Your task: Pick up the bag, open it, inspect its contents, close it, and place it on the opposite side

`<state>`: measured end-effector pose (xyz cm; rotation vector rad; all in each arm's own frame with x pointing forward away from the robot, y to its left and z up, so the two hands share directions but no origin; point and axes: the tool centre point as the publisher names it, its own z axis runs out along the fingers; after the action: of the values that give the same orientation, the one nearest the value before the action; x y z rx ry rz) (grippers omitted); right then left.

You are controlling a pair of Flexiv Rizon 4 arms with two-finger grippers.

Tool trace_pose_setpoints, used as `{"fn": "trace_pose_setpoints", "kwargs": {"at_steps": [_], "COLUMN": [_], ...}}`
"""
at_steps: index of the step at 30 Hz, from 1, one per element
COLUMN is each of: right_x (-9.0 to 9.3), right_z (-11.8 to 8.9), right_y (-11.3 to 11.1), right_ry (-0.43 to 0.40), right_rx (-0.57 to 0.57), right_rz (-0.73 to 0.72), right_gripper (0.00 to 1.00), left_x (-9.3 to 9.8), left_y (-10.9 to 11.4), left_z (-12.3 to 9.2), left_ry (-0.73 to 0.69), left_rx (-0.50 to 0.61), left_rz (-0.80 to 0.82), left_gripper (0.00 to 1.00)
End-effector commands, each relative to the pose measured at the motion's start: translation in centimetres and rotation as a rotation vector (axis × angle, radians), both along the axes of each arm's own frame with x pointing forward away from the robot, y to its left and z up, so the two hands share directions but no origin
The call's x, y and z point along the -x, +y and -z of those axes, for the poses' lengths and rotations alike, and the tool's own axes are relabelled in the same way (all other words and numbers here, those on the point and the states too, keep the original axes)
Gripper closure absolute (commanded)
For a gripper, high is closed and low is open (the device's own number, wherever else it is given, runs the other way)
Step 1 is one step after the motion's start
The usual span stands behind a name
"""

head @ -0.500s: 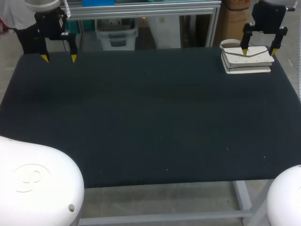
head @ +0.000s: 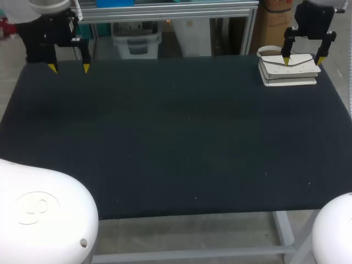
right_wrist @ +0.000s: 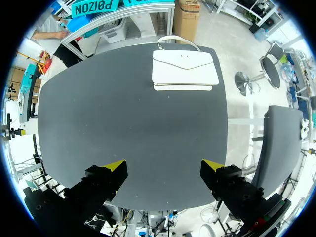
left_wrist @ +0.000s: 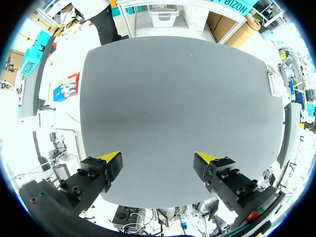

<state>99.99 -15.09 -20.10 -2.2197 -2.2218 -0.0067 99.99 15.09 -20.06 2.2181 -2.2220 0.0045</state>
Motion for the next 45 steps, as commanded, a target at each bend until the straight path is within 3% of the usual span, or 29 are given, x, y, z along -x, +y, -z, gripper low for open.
{"fn": "trace_pose_setpoints", "kwargs": {"at_steps": [1,9,19,30,32,37,39,45], "right_x": [0.0,0.0,-1.5,-4.8,-5.6,-6.4,-6.5,-6.7], "right_z": [-0.1,-0.1,1.5,3.6,4.1,4.6,4.8,5.1], "right_y": [0.1,0.1,-3.4,-8.8,-9.9,-11.2,-11.4,-11.5], "right_ry": [0.002,0.002,0.031,0.111,0.121,0.132,0.137,0.155], "right_rx": [0.002,0.002,-0.255,-0.488,-0.478,-0.536,-0.560,-0.592], "right_rz": [0.000,0.000,-0.067,-0.067,-0.050,-0.055,-0.064,-0.083], "right_gripper": [0.00,0.00,0.00,0.00,0.00,0.00,0.00,0.00], "left_x": [0.0,0.0,2.1,5.2,6.0,7.0,7.3,7.4], "left_y": [0.0,0.0,-3.2,-7.5,-7.9,-9.3,-10.2,-10.5], "left_z": [0.0,0.0,0.0,0.6,0.7,1.1,1.6,2.0], "left_ry": [0.000,0.000,-0.075,-0.188,-0.191,-0.204,-0.164,-0.138], "left_rx": [-0.002,-0.002,0.182,0.251,0.258,0.307,0.254,0.223], "left_rz": [-0.001,-0.001,0.467,1.050,1.178,1.348,1.425,1.442], "left_gripper": [0.00,0.00,0.00,0.00,0.00,0.00,0.00,0.00]}}
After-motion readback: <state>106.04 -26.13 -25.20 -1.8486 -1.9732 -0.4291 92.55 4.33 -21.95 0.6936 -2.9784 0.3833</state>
